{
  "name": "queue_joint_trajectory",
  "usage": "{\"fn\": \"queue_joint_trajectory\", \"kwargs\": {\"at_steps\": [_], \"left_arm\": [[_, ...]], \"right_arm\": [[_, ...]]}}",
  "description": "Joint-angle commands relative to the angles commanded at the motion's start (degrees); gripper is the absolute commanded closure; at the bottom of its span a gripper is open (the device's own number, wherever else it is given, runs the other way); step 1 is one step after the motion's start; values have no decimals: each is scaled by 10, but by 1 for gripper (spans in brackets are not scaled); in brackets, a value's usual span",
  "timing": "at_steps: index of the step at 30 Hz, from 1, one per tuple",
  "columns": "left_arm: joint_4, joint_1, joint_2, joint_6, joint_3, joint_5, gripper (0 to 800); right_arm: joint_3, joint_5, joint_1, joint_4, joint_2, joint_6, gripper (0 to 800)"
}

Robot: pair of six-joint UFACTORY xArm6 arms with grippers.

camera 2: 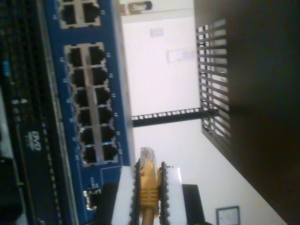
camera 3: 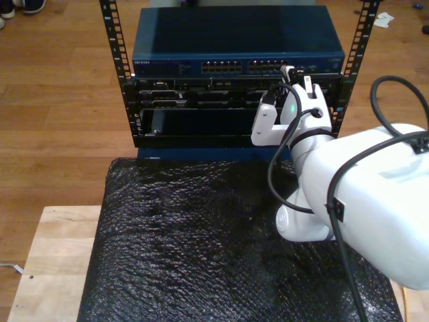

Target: Grab the cable and plug it in

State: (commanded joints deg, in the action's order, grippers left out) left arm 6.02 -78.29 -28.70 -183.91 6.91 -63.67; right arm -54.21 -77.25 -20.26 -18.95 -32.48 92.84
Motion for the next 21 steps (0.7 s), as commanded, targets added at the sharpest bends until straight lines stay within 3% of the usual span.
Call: {"fn": "queue_joint_trajectory", "kwargs": {"at_steps": [8,21], "left_arm": [[0,0,0,0,0,0,0],[0,0,0,0,0,0,0]], "right_arm": [[-12,-10,-19,-55,-17,23,800],[-47,-27,-24,-82,-45,40,800]]}}
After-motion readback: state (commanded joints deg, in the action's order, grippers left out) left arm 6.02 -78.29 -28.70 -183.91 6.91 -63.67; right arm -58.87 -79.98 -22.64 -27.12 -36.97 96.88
